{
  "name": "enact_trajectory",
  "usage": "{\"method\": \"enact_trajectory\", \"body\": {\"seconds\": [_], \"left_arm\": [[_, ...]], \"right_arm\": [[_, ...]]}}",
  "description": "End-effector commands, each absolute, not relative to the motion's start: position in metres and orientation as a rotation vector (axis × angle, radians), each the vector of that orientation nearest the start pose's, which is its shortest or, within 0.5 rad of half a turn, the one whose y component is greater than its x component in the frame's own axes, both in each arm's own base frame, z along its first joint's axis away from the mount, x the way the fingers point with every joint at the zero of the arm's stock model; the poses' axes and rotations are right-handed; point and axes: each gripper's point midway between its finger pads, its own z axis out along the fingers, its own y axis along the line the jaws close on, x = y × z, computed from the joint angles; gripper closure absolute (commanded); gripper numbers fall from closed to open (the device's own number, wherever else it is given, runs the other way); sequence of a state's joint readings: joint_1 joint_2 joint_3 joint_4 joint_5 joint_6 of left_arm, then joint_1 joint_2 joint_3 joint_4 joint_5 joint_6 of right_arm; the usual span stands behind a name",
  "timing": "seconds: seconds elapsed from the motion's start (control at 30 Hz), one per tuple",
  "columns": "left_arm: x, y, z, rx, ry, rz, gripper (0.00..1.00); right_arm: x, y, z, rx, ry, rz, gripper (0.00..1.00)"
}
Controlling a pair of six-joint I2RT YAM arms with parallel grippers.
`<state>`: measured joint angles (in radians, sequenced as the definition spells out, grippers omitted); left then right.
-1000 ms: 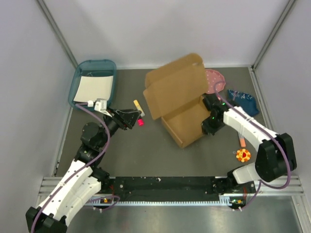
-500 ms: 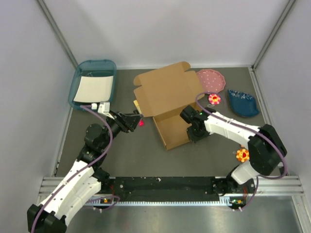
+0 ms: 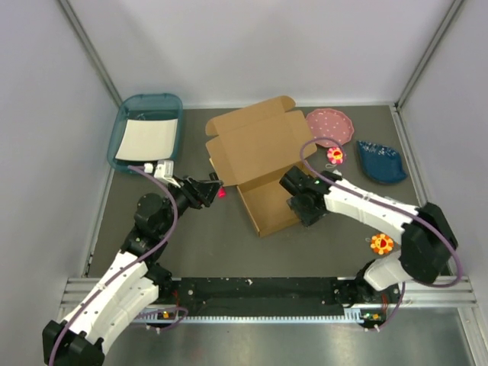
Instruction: Fold the paper box
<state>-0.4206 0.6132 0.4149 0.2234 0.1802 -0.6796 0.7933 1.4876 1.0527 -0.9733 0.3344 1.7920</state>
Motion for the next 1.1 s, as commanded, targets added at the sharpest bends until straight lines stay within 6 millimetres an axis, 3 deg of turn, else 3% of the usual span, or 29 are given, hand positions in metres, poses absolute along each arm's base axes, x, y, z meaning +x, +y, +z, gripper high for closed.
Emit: {"method": "enact_trajectory", "body": {"seconds": [0.0,0.13,0.17,0.23,0.3,0.4,0.43,0.47,0.5,0.53,0.57,0.63,0.67,0.77,0.8,0.87,1.0,1.07], "left_arm": [[0.253,-0.172,0.260,-0.056,1.611,-0.974,0.31],[0.254,-0.170,0.265,-0.071,1.598,-0.964,0.31],[0.255,-0.169,0.266,-0.075,1.594,-0.962,0.31],[0.256,-0.167,0.267,-0.090,1.591,-0.955,0.31],[0.256,-0.169,0.264,-0.080,1.603,-0.956,0.33],[0.253,-0.171,0.246,-0.059,1.697,-0.934,0.33],[0.253,-0.170,0.241,-0.068,1.724,-0.924,0.33],[0.251,-0.169,0.236,-0.081,1.756,-0.923,0.33],[0.250,-0.170,0.234,-0.088,1.764,-0.930,0.33],[0.248,-0.170,0.231,-0.091,1.772,-0.939,0.34],[0.246,-0.170,0.228,-0.110,1.787,-0.951,0.34],[0.243,-0.172,0.225,-0.122,1.796,-0.971,0.34],[0.242,-0.173,0.225,-0.130,1.799,-0.988,0.35],[0.240,-0.174,0.221,-0.134,1.807,-0.998,0.36],[0.239,-0.174,0.220,-0.133,1.808,-0.999,0.36],[0.241,-0.172,0.215,-0.142,1.813,-0.978,0.36],[0.240,-0.174,0.216,-0.128,1.807,-0.966,0.36],[0.239,-0.177,0.217,-0.120,1.807,-0.979,0.36]], "right_arm": [[0.205,0.169,0.108,1.041,2.482,0.059,0.45],[0.200,0.145,0.141,0.832,2.453,0.063,0.43],[0.208,0.129,0.156,0.739,2.377,0.017,0.42],[0.225,0.099,0.204,0.681,2.160,0.000,0.39],[0.234,0.075,0.242,0.547,2.059,-0.076,0.32],[0.252,0.038,0.269,0.526,1.973,-0.200,0.29],[0.256,0.036,0.267,0.517,1.991,-0.169,0.29],[0.268,0.014,0.259,0.592,1.967,-0.193,0.30],[0.272,0.006,0.252,0.638,1.966,-0.161,0.30],[0.276,0.007,0.240,0.676,2.008,-0.052,0.30],[0.281,-0.022,0.223,0.855,1.973,-0.046,0.30],[0.287,-0.036,0.199,0.980,1.999,0.022,0.32],[0.287,-0.050,0.191,1.028,1.989,-0.035,0.32],[0.283,-0.078,0.179,1.135,1.937,-0.202,0.31],[0.277,-0.094,0.175,1.224,1.897,-0.219,0.31],[0.273,-0.106,0.165,1.369,1.849,-0.167,0.32],[0.267,-0.149,0.167,1.445,1.765,-0.384,0.33],[0.268,-0.164,0.164,1.503,1.768,-0.384,0.36]]}}
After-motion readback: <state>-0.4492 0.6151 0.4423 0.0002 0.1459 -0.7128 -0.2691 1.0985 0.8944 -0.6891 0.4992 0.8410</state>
